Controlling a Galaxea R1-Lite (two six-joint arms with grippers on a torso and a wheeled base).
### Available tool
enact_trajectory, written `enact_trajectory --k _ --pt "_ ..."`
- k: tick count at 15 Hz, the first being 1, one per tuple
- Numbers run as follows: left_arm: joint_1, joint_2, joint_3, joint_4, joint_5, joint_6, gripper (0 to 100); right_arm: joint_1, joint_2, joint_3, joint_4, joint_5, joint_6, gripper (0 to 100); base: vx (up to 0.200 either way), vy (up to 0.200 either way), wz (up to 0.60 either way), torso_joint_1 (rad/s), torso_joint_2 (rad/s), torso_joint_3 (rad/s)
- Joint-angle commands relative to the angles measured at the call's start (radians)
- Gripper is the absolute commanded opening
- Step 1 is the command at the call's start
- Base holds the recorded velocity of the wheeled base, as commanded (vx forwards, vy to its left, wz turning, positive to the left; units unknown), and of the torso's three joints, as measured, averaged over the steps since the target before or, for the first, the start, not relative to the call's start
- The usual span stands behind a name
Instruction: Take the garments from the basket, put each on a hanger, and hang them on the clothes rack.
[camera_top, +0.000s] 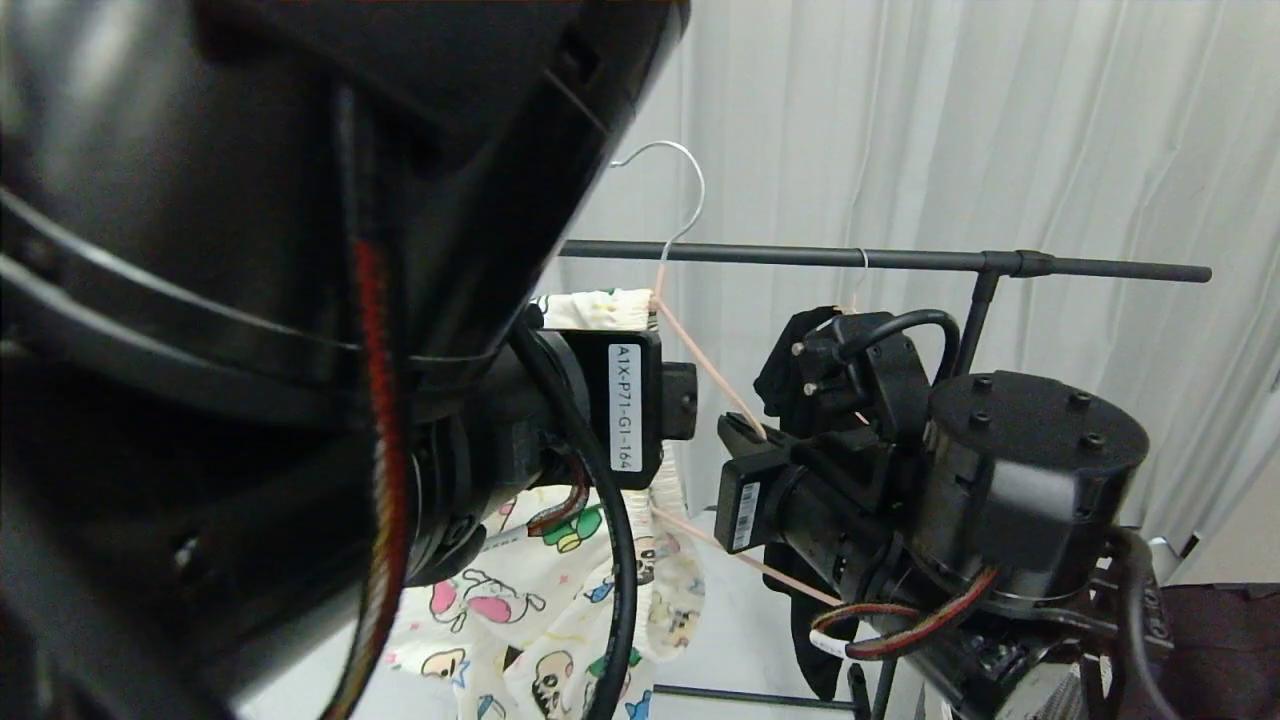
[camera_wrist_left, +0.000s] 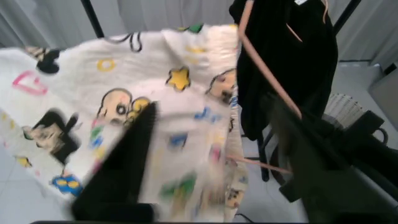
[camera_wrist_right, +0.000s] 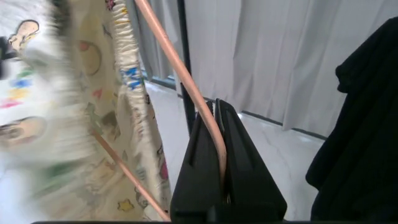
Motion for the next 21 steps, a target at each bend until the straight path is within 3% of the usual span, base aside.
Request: enact_trajectory --k 1,3,5,8,10,11,14,17,19,21 --pt "-0.030 -0.020 0.002 0.001 0.001 -0.002 100 -0.027 -0.028 0.001 0.000 0.000 -0.001 0 0.000 0.000 0.00 0.000 0.00 0.000" --pt "-0.050 -0.063 0.061 0.001 -0.001 0.000 100 -0.073 -0.058 0.010 0.000 0.002 -0.004 0 0.000 0.000 0.00 0.000 0.00 0.000" --pt "-0.069 -0.160 0.217 0.001 -0.002 0.009 100 -0.094 -0.101 0.069 0.000 0.003 -0.012 0 0.000 0.000 0.00 0.000 0.00 0.000" --pt "-0.129 -0.364 0.530 0.001 -0.004 0.153 100 -0.082 -0.189 0.184 0.000 0.005 -0.030 0 0.000 0.000 0.00 0.000 0.00 0.000" --pt "-0.151 -0.461 0.601 0.001 -0.047 0.232 100 -0.063 -0.239 0.247 0.000 0.006 -0.036 0 0.000 0.000 0.00 0.000 0.00 0.000" --pt "-0.155 -0.482 0.602 0.001 -0.070 0.248 100 -0.057 -0.253 0.265 -0.002 0.008 -0.038 0 0.000 0.000 0.00 0.000 0.00 0.000" --pt "-0.162 -0.597 0.601 -0.006 -0.248 0.393 100 -0.005 -0.325 0.365 -0.004 0.008 -0.038 0 0.000 0.000 0.00 0.000 0.00 0.000" --pt "-0.160 -0.649 0.602 -0.068 -0.467 0.494 100 0.087 -0.377 0.429 -0.004 0.006 -0.062 0 0.000 0.000 0.00 0.000 0.00 0.000" --pt "-0.160 -0.616 0.602 -0.176 -0.518 0.505 100 0.133 -0.416 0.466 -0.004 0.008 -0.098 0 0.000 0.000 0.00 0.000 0.00 0.000" --pt "-0.158 -0.577 0.604 -0.220 -0.548 0.505 100 0.176 -0.460 0.533 -0.004 0.008 -0.121 0 0.000 0.000 0.00 0.000 0.00 0.000"
